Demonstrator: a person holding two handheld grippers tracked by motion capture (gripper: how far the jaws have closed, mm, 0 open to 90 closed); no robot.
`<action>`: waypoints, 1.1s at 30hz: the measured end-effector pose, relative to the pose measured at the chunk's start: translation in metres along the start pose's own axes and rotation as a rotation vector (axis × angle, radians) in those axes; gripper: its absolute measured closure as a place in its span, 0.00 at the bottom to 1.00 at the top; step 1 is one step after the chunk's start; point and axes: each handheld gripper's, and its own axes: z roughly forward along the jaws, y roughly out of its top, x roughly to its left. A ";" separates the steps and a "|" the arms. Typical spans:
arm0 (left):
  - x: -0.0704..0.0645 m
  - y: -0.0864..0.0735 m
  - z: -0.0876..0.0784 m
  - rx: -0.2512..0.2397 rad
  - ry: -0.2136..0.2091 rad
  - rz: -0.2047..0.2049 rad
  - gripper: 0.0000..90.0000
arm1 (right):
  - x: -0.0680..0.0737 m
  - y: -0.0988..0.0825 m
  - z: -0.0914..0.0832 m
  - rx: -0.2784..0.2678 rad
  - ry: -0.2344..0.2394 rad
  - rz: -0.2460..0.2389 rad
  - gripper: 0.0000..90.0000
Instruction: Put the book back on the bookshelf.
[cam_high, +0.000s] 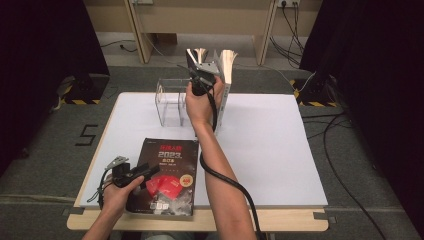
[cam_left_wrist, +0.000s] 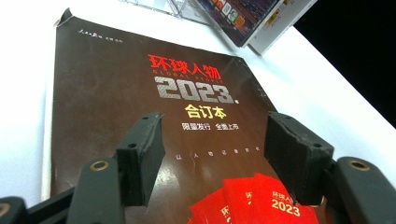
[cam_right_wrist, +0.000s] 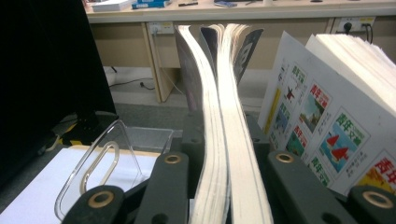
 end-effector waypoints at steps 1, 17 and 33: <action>0.000 0.000 0.000 -0.001 0.000 0.002 0.41 | 0.000 0.000 0.001 -0.010 -0.001 0.001 0.85; 0.002 0.000 -0.001 -0.002 -0.001 0.003 0.41 | 0.003 -0.009 0.016 -0.047 -0.032 -0.012 0.85; -0.001 -0.001 0.001 0.004 -0.005 0.013 0.41 | 0.001 -0.012 0.008 -0.053 -0.041 -0.030 0.71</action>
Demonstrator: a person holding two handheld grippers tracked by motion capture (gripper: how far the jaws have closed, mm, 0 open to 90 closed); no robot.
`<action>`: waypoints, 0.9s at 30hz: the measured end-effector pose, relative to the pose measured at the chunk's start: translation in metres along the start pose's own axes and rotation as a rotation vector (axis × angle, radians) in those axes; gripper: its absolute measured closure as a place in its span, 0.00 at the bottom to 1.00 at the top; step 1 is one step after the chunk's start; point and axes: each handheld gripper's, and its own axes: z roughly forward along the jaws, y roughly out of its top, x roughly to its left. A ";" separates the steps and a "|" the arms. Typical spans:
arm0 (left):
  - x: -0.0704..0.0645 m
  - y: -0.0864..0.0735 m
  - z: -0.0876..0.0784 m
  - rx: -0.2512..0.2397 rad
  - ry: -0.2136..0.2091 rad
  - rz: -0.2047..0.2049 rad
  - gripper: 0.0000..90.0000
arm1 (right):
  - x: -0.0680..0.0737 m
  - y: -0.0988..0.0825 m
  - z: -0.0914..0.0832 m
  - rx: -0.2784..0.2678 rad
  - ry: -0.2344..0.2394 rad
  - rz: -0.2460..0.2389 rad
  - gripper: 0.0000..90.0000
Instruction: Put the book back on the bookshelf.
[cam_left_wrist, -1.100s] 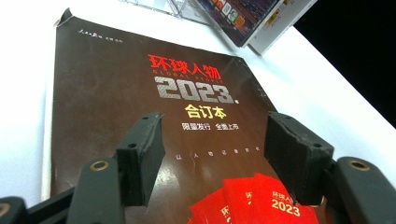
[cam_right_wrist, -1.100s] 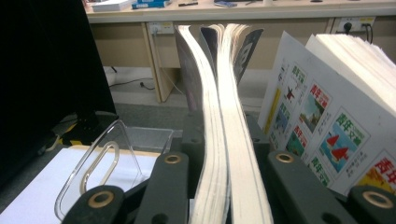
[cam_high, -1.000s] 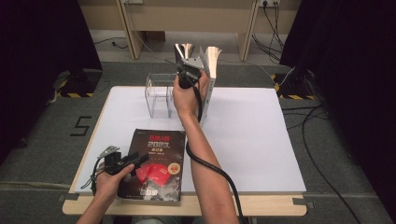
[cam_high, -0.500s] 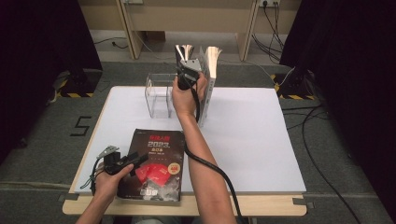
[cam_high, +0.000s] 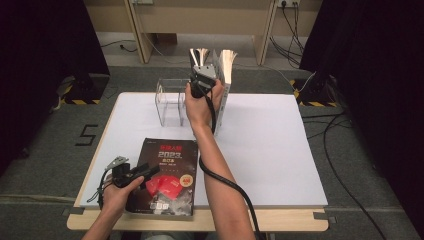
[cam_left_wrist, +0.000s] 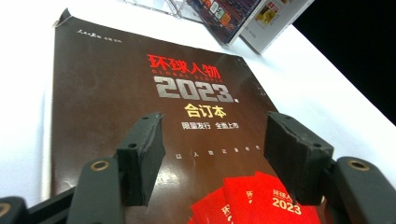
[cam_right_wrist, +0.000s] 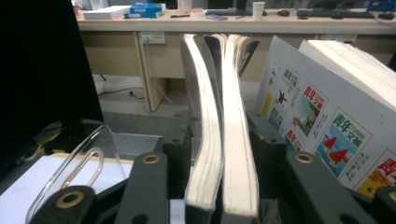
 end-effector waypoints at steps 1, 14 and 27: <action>0.000 0.000 0.000 0.000 0.000 0.003 0.41 | -0.001 0.000 0.000 0.007 0.009 0.006 0.68; -0.003 -0.001 0.002 0.003 0.000 0.004 0.41 | -0.007 -0.009 -0.012 0.018 0.045 0.021 0.60; -0.003 0.000 0.001 0.000 0.004 0.019 0.41 | -0.009 -0.020 -0.030 0.007 0.089 0.028 0.59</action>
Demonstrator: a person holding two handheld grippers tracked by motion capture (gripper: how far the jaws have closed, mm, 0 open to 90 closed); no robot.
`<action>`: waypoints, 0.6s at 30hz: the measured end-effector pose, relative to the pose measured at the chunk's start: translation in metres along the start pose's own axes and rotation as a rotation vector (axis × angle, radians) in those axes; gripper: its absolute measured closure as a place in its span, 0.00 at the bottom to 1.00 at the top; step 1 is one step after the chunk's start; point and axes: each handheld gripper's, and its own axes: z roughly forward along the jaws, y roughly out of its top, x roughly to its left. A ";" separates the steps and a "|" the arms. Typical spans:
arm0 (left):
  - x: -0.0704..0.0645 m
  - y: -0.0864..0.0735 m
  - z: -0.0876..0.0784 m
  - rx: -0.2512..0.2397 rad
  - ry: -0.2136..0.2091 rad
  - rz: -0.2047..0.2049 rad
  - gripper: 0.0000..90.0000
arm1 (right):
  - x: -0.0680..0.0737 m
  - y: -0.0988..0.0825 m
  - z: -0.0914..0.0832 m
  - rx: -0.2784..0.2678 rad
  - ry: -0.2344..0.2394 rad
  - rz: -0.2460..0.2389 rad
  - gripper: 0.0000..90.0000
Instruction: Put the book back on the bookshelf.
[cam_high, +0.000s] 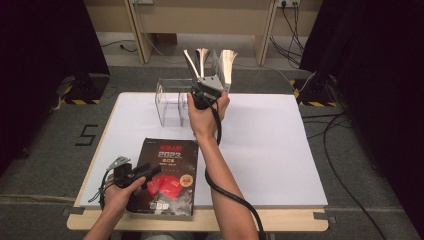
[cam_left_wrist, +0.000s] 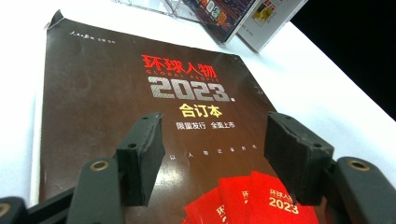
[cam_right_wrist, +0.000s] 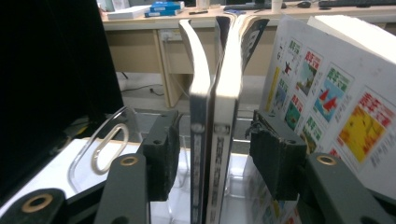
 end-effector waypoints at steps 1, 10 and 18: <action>0.000 0.000 0.000 -0.002 0.002 0.001 0.41 | -0.001 -0.001 -0.002 -0.002 0.003 0.001 0.59; 0.000 0.001 -0.002 -0.005 0.010 0.002 0.40 | -0.008 -0.016 -0.020 0.034 0.034 0.007 0.58; 0.002 0.002 -0.003 -0.006 0.018 0.003 0.40 | -0.016 -0.036 -0.033 0.087 0.074 0.036 0.58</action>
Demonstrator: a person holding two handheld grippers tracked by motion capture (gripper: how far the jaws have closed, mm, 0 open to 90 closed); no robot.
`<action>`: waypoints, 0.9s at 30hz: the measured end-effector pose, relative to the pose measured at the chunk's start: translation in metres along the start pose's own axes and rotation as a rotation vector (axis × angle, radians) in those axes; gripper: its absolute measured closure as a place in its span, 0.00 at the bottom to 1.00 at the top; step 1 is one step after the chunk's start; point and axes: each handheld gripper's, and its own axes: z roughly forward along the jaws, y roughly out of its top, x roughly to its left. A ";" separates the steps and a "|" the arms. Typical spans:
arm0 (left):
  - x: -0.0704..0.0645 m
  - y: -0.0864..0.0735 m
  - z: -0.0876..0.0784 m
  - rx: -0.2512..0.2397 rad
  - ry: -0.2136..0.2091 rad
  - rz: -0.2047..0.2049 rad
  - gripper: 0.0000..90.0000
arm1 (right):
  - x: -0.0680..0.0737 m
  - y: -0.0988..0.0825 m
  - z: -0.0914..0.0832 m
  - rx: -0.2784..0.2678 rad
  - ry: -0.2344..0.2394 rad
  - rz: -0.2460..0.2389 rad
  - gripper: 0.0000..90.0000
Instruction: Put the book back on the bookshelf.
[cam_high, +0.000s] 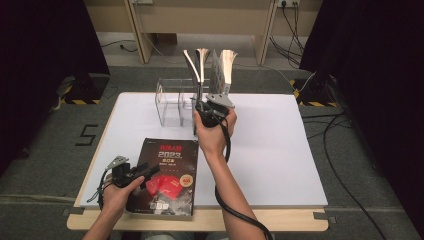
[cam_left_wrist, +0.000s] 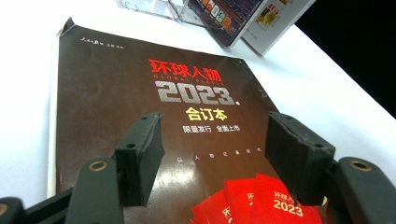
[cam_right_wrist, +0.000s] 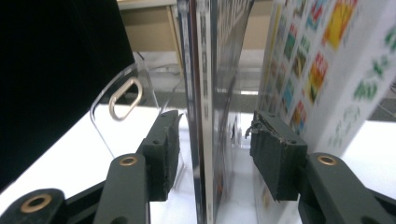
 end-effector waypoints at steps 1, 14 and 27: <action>0.000 0.000 0.000 -0.001 0.001 0.001 0.40 | 0.000 -0.003 -0.001 0.007 0.003 0.002 0.58; 0.005 0.005 -0.004 0.007 0.059 0.033 0.40 | -0.016 -0.041 -0.011 0.147 0.063 0.068 0.59; 0.012 0.008 -0.006 0.033 0.130 0.053 0.37 | -0.023 -0.081 -0.017 0.294 0.117 0.099 0.59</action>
